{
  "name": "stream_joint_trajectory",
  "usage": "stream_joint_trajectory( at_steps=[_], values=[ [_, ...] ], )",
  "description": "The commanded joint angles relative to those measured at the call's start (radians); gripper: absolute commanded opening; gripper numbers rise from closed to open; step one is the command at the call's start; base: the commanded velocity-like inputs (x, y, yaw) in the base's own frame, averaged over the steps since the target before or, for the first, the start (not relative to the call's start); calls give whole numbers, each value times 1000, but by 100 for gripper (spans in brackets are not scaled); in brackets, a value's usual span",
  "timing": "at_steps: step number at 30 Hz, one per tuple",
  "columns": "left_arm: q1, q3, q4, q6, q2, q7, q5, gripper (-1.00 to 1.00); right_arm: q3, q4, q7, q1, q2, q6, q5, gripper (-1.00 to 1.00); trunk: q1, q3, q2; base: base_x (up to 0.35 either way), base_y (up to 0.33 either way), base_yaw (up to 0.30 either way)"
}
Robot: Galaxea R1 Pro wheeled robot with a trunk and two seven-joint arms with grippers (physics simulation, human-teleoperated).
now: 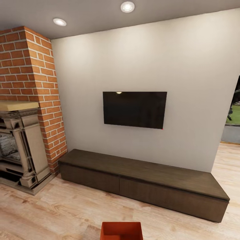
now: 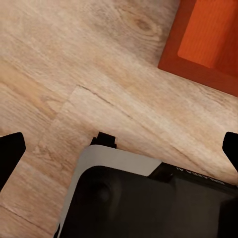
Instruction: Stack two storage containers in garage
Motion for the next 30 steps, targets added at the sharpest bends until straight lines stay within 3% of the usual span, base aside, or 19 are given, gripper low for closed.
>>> stream_joint_trajectory(
  at_steps=[1,30],
  values=[
    [-1,-9,0,-1,0,2,8,100,5,3,-4,-1,0,-4,4,100,0,-2,-1,0,7,0],
    [-1,-9,0,-1,1,2,8,100,5,3,-4,-1,0,-2,4,100,0,-2,-1,0,-4,-35]
  ],
)
